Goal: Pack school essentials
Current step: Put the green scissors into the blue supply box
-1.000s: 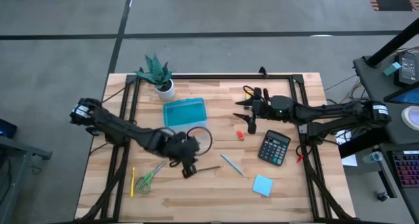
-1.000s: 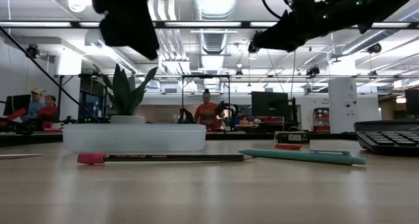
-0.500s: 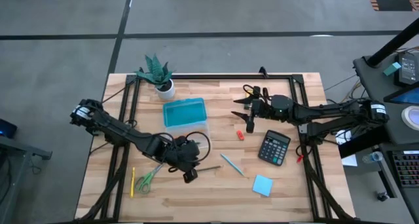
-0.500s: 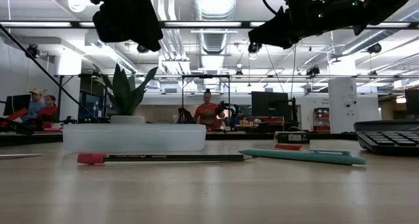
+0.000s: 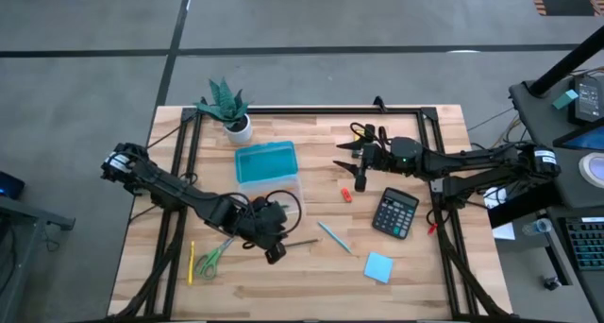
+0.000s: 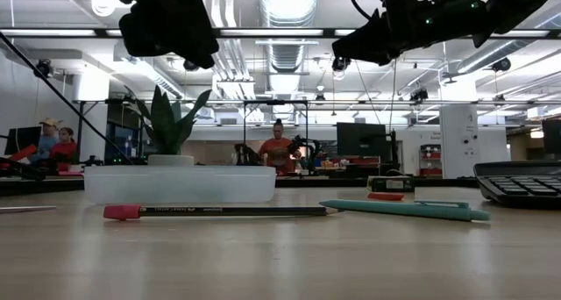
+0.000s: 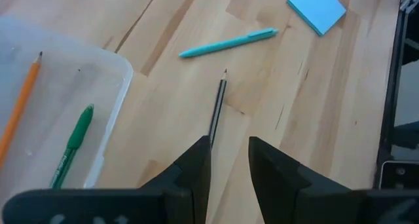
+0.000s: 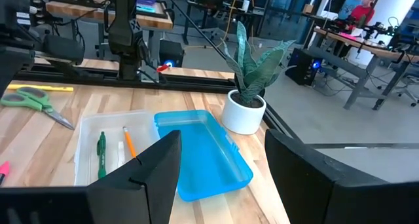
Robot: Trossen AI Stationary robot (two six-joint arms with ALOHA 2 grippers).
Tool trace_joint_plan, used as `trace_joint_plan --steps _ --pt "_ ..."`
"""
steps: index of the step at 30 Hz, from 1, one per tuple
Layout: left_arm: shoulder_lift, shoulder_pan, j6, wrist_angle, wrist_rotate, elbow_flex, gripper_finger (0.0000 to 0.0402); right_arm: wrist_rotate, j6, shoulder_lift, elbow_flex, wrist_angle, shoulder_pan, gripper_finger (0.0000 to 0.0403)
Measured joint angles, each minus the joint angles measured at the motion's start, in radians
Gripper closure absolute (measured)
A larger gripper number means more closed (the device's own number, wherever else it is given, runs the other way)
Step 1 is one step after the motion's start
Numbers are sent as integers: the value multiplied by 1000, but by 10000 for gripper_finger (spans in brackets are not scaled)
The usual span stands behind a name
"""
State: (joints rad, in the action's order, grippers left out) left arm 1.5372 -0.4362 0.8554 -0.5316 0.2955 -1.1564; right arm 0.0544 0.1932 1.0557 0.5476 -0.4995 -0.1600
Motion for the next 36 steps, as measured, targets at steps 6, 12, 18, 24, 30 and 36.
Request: trace_joint_plan --steps 6,12,18,24,30,36 --pt "-2 -32 357 -179 -319 -38 322 0 -2 0 0 0 0 193" --pt "-3 -141 677 -360 -500 -27 323 0 -2 0 0 0 0 193" --pt "-2 -170 810 -593 -497 1 323 0 -2 0 0 -2 0 193" --pt "-2 -192 840 -546 -472 36 323 0 -11 0 0 -7 0 193" --pt "-2 -289 938 -433 -490 101 298 0 -18 0 0 0 0 193" --pt "0 -381 1057 -409 -492 177 250 0 -18 0 0 6 0 193"
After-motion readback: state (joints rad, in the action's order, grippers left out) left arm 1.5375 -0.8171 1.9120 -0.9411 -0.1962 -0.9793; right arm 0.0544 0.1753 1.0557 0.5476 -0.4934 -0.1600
